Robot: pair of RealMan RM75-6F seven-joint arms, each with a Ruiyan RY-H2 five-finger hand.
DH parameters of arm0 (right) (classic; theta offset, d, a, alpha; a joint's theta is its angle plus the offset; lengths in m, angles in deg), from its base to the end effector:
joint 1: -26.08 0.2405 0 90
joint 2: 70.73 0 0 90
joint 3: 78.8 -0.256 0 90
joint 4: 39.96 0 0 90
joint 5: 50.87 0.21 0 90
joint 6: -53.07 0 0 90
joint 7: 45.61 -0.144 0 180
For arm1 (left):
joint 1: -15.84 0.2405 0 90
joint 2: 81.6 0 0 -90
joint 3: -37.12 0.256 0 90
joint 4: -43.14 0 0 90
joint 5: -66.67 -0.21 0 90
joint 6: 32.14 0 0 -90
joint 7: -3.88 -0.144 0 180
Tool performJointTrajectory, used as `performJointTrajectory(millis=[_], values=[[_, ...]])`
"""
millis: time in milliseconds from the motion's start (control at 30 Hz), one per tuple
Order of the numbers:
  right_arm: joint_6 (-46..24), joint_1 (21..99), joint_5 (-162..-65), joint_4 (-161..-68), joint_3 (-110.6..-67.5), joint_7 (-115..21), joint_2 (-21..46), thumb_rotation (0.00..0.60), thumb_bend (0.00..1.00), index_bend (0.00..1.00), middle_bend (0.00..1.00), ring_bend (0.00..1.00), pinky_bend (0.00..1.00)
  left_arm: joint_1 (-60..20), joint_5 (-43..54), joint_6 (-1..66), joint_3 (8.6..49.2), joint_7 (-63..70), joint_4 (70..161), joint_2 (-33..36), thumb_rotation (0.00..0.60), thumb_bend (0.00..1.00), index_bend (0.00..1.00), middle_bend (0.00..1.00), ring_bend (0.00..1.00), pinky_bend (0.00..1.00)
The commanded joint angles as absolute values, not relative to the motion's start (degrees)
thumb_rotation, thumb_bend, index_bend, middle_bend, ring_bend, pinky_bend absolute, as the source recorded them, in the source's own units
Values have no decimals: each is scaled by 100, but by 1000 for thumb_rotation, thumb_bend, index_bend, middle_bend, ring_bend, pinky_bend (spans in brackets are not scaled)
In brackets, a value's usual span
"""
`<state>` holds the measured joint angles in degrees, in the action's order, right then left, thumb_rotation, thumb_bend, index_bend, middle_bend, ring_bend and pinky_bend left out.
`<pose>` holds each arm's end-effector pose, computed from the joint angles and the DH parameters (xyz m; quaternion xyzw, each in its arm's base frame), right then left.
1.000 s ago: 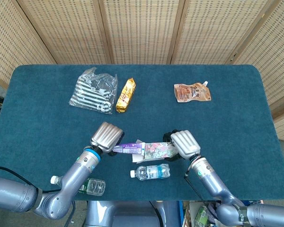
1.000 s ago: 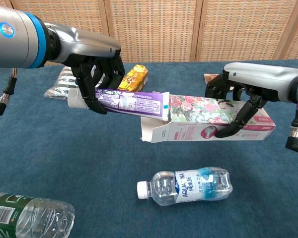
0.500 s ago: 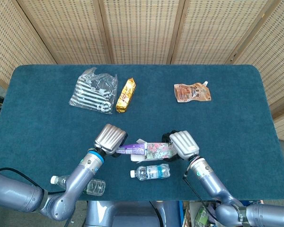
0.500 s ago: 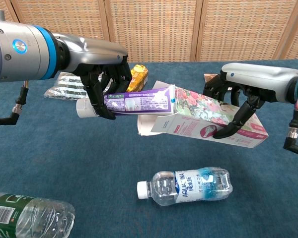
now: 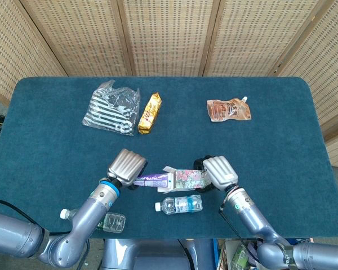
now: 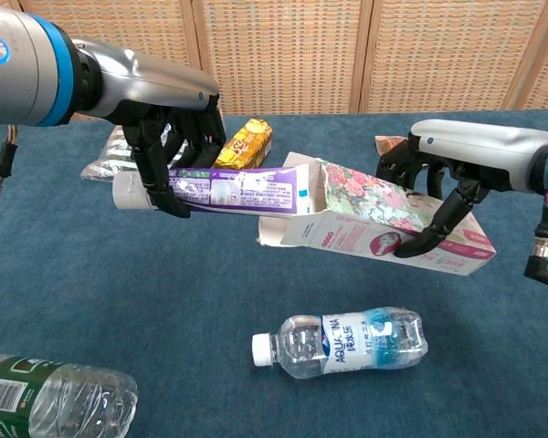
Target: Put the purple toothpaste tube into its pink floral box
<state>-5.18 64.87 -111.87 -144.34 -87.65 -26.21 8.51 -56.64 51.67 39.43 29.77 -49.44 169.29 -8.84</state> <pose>-0.1308 -0.2985 0.0189 0.7212 -0.4424 0.3905 0.3629 -0.0175 0.2928 0.0384 -0.8200 -0.3279 -0.2268 0.4107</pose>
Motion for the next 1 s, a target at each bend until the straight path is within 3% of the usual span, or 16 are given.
performJointTrajectory(millis=[33,1000], values=[[-530,6496,-11198,-14459,-8758,-2594,862,600,4,595,521,392,495,-5747,5494,3871,2896,-4977,16995,-970,600,297,811,681,574,604],[-586,6533,-11371,-14622,-8658,-2479,907,600,4,595,523,392,494,-6003,6124,3537,2704,-4769,16733,-712,600,297,812,683,575,607]])
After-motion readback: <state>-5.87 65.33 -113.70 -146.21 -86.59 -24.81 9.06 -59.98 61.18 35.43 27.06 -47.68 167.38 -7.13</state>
